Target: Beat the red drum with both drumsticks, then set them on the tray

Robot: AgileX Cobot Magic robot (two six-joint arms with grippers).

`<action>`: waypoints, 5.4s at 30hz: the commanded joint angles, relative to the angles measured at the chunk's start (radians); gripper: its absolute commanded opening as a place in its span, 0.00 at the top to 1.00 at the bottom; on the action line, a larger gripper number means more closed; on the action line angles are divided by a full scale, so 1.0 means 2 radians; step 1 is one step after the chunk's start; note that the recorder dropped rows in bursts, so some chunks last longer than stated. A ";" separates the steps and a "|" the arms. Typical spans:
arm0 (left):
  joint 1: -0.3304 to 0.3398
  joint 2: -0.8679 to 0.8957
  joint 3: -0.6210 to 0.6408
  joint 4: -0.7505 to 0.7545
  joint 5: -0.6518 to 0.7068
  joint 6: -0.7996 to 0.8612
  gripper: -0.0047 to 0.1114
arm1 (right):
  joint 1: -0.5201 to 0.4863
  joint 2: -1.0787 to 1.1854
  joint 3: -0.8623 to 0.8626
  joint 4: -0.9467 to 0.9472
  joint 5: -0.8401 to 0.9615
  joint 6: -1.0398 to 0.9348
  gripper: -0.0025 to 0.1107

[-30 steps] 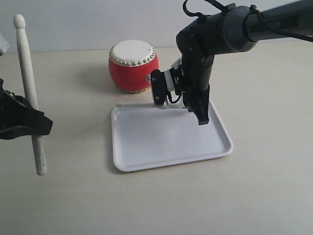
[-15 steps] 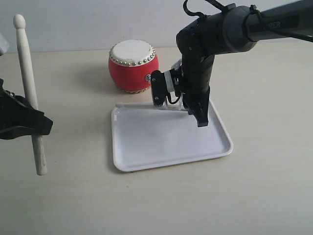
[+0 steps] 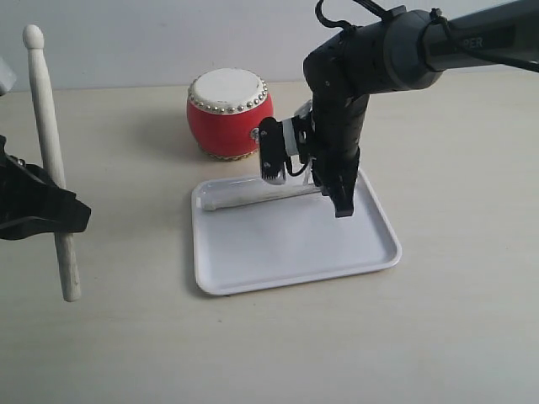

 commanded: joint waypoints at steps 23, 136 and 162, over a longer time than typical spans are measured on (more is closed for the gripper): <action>0.001 0.052 0.002 -0.108 -0.056 -0.060 0.96 | -0.002 -0.089 0.027 0.703 0.200 -0.013 0.75; 0.070 -0.030 0.002 -0.142 -0.040 0.040 0.36 | 0.048 -0.095 0.072 -0.060 0.086 0.047 0.98; 0.070 -0.030 0.002 -0.132 -0.019 0.040 0.36 | 0.047 -0.070 0.072 -0.051 0.063 0.048 0.98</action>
